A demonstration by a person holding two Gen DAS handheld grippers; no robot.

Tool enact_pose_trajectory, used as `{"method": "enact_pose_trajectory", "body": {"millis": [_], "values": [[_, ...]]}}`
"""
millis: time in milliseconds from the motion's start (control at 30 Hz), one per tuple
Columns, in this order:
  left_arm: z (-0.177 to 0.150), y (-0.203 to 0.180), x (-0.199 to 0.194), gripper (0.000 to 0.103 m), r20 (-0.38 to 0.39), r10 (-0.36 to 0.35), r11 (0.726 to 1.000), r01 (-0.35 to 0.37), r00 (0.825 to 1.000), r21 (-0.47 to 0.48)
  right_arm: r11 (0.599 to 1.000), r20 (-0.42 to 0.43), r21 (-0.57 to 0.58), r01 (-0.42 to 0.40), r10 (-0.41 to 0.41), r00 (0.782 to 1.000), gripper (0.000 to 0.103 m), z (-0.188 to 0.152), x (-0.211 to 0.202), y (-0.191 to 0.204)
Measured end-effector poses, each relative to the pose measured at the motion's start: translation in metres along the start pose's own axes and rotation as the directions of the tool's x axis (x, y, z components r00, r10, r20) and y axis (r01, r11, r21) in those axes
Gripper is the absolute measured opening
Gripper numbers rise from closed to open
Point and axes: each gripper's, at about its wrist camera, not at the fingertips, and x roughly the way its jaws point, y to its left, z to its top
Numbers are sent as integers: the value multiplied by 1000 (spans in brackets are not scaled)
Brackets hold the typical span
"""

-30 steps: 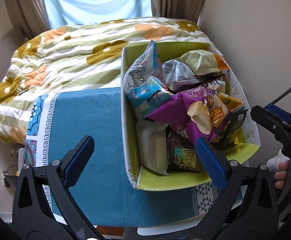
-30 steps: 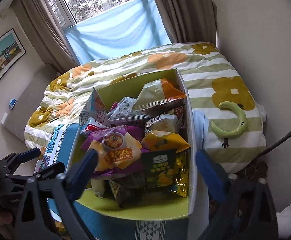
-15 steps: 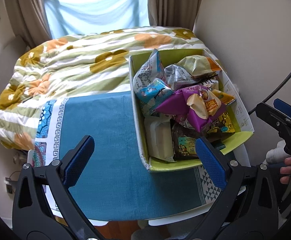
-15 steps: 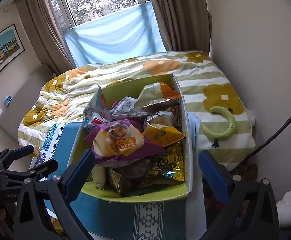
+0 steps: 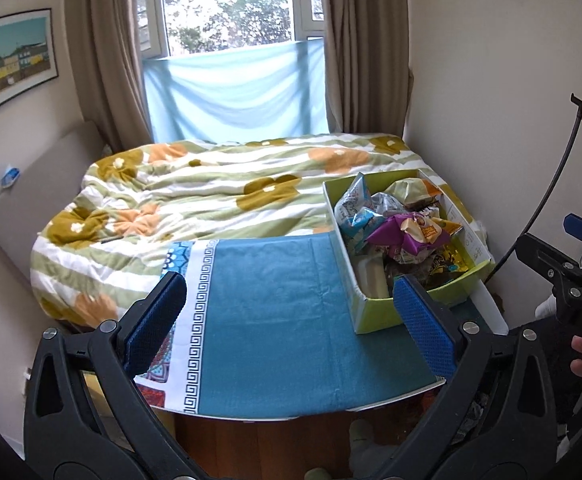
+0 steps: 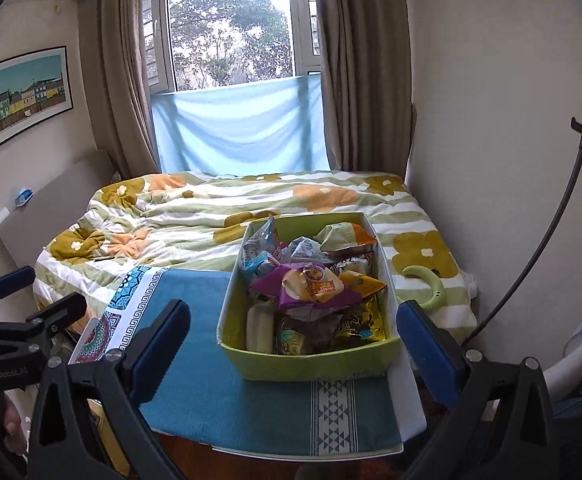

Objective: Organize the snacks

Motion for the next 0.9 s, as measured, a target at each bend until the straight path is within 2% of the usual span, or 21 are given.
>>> {"method": "enact_pose_trajectory", "body": {"millis": [200,367,900], "values": [[-23,20,-34,103,43,10,1000,-10,999,-10,999,1,-15,51,-51,999,103,-23,-28,23],[-32,26,-46,103,53,2,1000,-2,999,-13,998,2,0,69,-69,998,103,-37,-41,31],[-37,13,-54,103,70,-8,1000,8,997,-1,997,17,-11,77,-76,997,103,-45,-56,40]]}}
